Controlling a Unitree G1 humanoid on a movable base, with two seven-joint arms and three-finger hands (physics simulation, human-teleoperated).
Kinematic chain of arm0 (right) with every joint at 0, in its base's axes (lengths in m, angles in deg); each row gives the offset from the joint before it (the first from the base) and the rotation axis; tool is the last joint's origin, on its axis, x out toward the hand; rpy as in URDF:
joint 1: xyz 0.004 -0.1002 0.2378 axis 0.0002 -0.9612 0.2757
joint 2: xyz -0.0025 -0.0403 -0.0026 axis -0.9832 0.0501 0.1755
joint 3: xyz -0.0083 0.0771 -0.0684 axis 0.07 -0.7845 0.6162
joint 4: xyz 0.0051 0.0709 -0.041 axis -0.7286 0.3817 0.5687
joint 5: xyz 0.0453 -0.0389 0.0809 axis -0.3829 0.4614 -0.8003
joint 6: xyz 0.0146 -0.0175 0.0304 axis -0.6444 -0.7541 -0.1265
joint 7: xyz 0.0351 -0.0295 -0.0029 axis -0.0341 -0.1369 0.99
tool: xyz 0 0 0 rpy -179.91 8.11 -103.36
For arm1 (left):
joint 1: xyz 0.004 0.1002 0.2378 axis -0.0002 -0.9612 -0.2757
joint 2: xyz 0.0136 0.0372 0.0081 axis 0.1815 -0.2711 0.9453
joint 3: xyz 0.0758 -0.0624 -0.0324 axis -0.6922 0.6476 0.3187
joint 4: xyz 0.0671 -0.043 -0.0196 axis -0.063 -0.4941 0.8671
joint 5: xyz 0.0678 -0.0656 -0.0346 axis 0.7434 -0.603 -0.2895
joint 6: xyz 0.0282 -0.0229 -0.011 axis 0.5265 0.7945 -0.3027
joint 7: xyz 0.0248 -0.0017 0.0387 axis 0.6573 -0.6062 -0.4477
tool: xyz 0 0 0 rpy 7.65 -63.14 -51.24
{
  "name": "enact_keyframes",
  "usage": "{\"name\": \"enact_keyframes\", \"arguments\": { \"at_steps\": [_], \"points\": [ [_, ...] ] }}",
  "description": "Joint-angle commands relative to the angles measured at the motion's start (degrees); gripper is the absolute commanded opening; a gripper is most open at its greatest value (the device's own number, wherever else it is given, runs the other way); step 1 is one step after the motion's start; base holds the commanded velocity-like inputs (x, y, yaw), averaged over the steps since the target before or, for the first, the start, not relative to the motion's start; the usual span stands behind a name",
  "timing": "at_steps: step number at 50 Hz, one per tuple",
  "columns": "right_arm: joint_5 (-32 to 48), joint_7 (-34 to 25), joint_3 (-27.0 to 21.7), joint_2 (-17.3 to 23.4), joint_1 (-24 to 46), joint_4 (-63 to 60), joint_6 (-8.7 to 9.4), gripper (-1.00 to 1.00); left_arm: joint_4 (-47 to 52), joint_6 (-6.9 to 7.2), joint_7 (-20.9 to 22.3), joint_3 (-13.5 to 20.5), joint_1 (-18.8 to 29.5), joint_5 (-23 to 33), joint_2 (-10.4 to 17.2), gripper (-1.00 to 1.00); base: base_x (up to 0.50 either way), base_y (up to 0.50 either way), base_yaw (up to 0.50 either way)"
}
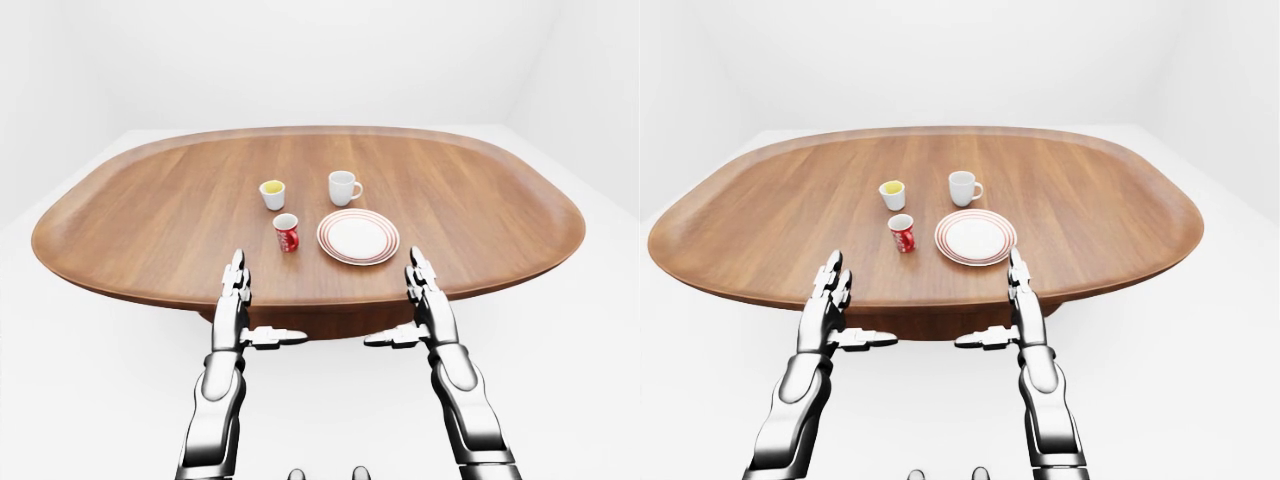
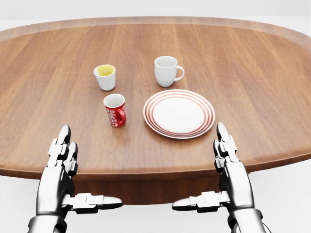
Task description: Pick up the red mug and put it on the plate
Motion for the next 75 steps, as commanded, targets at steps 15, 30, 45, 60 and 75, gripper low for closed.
{"name": "enact_keyframes", "arguments": {
  "at_steps": [15, 30, 45, 60, 75],
  "points": [
    [0.1, -0.1, 0.2, -0.1, -0.1, 0.2, -0.18, 1.0, 0.3, 0.17, 0.0, 0.0, -0.1, 0.2, 0.0, 1.0, 0.0, 0.23, 0.0],
    [-0.7, 0.8, -0.5, 0.0, 0.2, 0.2, -0.18, 1.0, -0.2, -0.21, -0.1, 0.1, 0.1, 0.3, 0.0, 1.0, 0.0, 0.13, 0.0],
    [-1.8, 0.8, -1.1, 0.0, 1.4, 2.1, -0.57, 1.0, -2.8, -0.15, -0.7, 1.0, 2.6, 0.3, 0.5, 1.0, 0.0, 0.0, 0.0],
    [-2.3, 0.9, -3.3, 2.3, 11.1, -6.4, 4.75, 1.0, 3.7, 2.69, 0.1, 1.2, 13.1, 3.0, 1.7, 1.0, 0.0, 0.0, 0.0],
    [-4.1, -2.1, -4.7, 5.5, 21.6, -6.9, 4.75, 1.0, -7.6, 2.69, -1.3, 4.0, 27.5, 1.4, 5.5, 1.0, 0.0, 0.0, 0.0]
  ]
}}
